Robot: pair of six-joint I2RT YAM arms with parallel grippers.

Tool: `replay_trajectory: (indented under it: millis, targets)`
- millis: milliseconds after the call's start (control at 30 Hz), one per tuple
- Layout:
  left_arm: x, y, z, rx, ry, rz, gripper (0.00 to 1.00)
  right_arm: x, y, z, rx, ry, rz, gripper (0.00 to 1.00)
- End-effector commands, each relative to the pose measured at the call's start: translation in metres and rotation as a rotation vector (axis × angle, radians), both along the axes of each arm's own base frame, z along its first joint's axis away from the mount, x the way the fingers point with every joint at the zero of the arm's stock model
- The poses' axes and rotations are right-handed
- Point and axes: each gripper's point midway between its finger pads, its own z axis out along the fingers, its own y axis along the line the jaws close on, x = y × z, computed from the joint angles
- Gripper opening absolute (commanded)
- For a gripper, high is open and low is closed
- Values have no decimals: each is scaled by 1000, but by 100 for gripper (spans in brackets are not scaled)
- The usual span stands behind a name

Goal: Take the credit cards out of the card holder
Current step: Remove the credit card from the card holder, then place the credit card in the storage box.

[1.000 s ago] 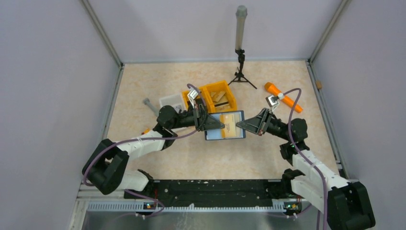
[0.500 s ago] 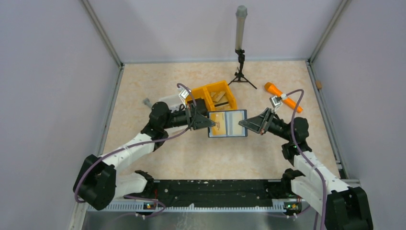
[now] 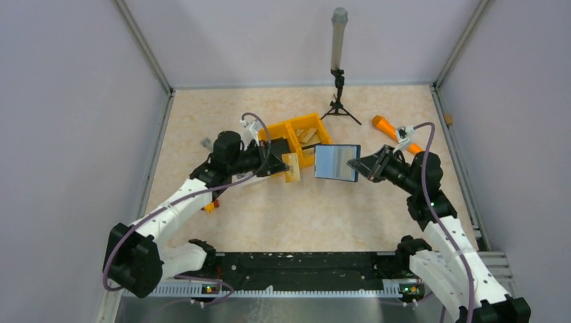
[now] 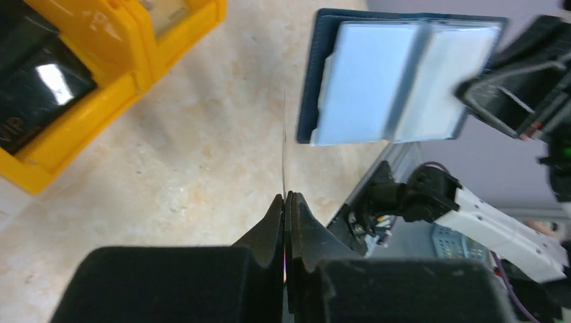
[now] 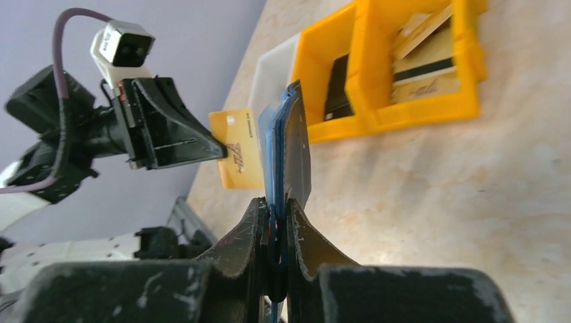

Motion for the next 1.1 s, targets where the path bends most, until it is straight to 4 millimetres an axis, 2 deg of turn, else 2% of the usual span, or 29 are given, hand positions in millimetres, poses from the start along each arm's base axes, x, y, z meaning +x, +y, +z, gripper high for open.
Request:
replay_trajectory:
  millis: [0,67,167,333,433,500,700,800,1067]
  targets:
    - [33,3,-5,197,-45,78,0,10,-41,8,-233,-104,-193,0]
    - [50,7,-12,361,-60,130,0,10,-53,10,-279,-126,-253,0]
    - [75,4,-9,598,-148,163,0,9,-73,13,-304,-141,-369,0]
    - [121,-14,25,893,-390,182,0,1,-86,23,-314,-191,-434,0]
    - [146,-22,31,1049,-475,198,0,-2,-91,20,-330,-179,-451,0]
    - [160,-28,30,1159,-542,174,0,-3,-96,20,-331,-177,-479,0]
    - [191,-45,8,1554,-722,153,0,-11,-107,25,-318,-205,-542,0]
    - [203,-53,-4,1624,-768,129,0,-14,-110,25,-321,-209,-556,0]
    - [217,-80,-36,1574,-817,70,0,-19,-119,28,-320,-220,-601,0]
